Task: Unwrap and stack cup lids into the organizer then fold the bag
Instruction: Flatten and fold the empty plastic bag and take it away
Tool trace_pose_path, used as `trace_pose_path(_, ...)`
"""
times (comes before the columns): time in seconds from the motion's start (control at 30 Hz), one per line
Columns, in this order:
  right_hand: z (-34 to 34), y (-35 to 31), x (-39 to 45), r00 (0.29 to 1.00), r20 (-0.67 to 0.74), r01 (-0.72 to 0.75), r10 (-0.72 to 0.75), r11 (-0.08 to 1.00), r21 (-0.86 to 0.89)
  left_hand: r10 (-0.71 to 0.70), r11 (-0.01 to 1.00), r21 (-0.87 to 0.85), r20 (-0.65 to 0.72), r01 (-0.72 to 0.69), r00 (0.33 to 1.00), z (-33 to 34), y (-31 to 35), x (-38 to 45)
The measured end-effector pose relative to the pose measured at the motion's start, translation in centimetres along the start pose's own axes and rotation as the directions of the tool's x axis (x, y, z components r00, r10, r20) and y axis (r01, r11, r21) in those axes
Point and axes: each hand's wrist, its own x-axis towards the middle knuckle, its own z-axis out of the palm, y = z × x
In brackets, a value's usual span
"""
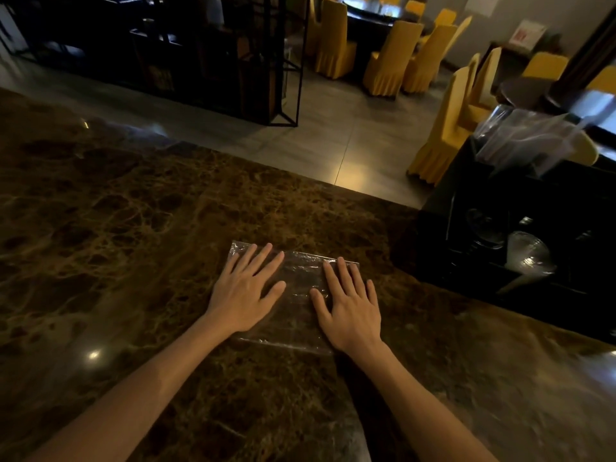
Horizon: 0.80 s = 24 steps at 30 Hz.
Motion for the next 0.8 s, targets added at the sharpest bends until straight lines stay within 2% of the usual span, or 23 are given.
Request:
trace_pose_path(0.3, -0.3, 0.7, -0.8, 0.997, -0.003, -0.072, 0.072, 0.997, -0.001, -0.119, 0.993, 0.013, 0.003, 0.119, 0.993, 0.4, -1.4, -0.6)
trace_pose_path(0.5, 0.1, 0.8, -0.9, 0.998, -0.036, -0.06, 0.06, 0.998, 0.002, -0.169, 0.985, 0.004, 0.131, 0.17, 0.977, -0.8, -0.7, 0.1)
trace_pose_path(0.57, 0.3, 0.9, -0.9, 0.997, -0.047, -0.061, 0.062, 0.998, 0.014, -0.142, 0.989, -0.008, 0.145, 0.145, 0.979, -1.9, -0.2, 1.0)
trace_pose_path(0.67, 0.1, 1.0, -1.1, 0.994, -0.085, -0.058, 0.069, 0.991, 0.12, -0.041, 0.999, -0.016, 0.138, 0.044, 0.99, -3.4, 1.4, 3.3)
trace_pose_path(0.8, -0.7, 1.3, -1.9, 0.963, -0.208, -0.063, 0.168, 0.899, 0.434, 0.031, 0.995, -0.101, 0.169, -0.014, 0.985, -5.1, 3.8, 6.4)
